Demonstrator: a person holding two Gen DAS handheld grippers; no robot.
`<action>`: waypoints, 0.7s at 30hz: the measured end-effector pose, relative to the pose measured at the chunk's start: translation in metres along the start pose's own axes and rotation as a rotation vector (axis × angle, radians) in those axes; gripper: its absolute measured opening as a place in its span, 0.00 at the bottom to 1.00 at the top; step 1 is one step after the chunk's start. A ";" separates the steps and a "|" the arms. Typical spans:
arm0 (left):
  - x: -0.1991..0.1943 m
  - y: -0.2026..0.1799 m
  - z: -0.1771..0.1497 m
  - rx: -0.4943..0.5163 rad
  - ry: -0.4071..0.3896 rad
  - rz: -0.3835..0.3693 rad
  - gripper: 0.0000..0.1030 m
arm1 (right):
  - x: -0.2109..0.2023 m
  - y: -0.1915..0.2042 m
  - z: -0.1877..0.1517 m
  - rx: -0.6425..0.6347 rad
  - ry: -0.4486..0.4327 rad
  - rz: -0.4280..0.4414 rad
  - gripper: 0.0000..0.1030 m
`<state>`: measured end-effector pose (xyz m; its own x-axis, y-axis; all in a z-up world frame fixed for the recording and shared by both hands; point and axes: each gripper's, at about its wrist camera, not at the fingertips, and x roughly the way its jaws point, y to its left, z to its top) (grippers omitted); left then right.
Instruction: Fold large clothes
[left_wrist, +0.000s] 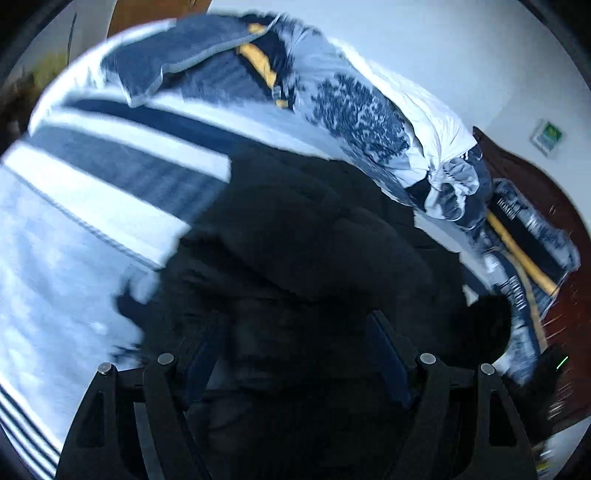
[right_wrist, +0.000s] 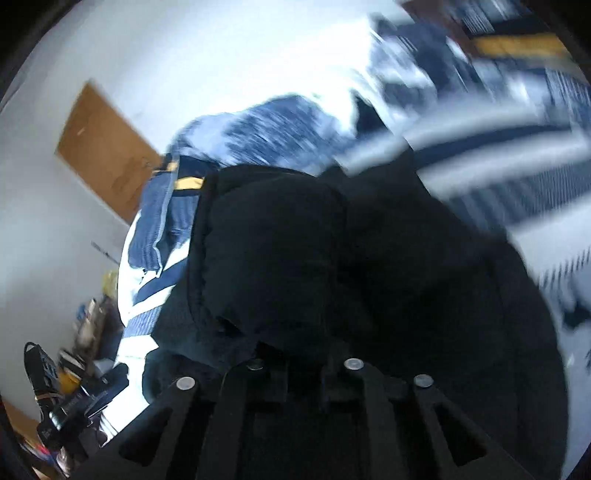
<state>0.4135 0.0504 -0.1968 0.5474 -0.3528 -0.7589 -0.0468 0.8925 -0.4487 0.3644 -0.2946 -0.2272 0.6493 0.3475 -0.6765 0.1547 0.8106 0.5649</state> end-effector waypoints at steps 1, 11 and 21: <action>0.007 0.000 0.003 -0.032 0.020 -0.024 0.76 | 0.005 -0.012 -0.003 0.035 0.035 0.014 0.28; 0.041 -0.012 0.019 -0.072 0.072 0.012 0.46 | -0.037 -0.051 -0.012 0.054 0.018 -0.010 0.83; 0.047 -0.032 0.039 0.018 0.049 0.003 0.02 | 0.013 -0.082 0.062 0.076 0.151 -0.058 0.12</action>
<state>0.4732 0.0157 -0.1999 0.5054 -0.3634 -0.7827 -0.0329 0.8982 -0.4383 0.4062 -0.3857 -0.2536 0.5194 0.3729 -0.7689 0.2480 0.7952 0.5532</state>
